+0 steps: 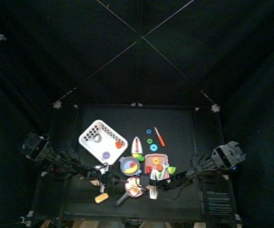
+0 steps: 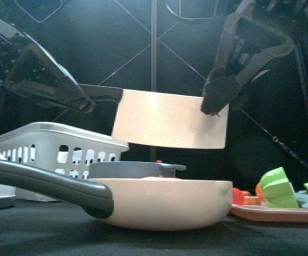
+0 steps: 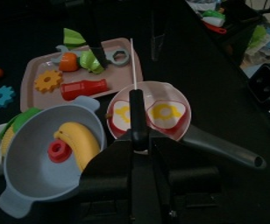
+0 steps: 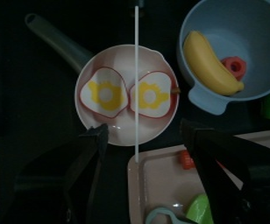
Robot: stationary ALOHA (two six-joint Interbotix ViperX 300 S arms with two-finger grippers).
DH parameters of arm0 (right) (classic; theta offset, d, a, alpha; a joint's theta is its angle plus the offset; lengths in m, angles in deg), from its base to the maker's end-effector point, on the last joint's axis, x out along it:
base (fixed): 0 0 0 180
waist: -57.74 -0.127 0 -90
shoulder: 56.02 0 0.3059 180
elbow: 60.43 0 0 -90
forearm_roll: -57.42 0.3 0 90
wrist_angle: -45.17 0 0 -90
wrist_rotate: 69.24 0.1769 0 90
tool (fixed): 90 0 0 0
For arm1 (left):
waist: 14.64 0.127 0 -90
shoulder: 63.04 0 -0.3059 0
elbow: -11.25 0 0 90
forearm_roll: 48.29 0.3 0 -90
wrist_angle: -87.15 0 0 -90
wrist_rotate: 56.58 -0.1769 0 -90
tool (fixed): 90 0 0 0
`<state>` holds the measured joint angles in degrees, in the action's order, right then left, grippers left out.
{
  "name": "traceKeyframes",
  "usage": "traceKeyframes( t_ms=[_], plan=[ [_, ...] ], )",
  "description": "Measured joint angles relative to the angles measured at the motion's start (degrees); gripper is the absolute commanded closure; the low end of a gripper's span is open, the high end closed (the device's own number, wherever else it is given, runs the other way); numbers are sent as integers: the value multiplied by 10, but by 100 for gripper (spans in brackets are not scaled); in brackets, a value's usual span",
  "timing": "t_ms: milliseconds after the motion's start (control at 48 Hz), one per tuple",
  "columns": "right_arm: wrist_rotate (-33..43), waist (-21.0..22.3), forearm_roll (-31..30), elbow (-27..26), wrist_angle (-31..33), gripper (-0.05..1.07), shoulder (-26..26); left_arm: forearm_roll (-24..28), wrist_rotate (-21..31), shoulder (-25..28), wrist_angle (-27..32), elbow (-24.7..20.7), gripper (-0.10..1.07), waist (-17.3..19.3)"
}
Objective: Put cleaver in basket
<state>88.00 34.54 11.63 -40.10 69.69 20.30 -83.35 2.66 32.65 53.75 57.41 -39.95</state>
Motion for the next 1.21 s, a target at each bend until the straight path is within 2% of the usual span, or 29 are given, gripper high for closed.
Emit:
traceKeyframes(
  t_ms=[271,521,688,833,958,1042,1208],
  plan=[
    [0,2,-25,11,18,6,32,-8,0,-6,-1,0,52,0],
    [0,8,-40,33,41,6,85,-53,2,-46,-1,4,52,9],
    [0,22,-70,46,42,6,124,-103,2,-78,-2,5,52,16],
    [11,50,-112,59,34,6,167,-154,1,-109,-2,7,52,26],
    [52,76,-158,72,29,6,204,-214,-8,-139,-1,4,52,36],
    [93,104,-194,86,28,6,237,-240,-25,-160,3,4,52,46],
    [200,167,-274,122,25,6,304,-288,-99,-205,23,-3,52,70]
  ],
)
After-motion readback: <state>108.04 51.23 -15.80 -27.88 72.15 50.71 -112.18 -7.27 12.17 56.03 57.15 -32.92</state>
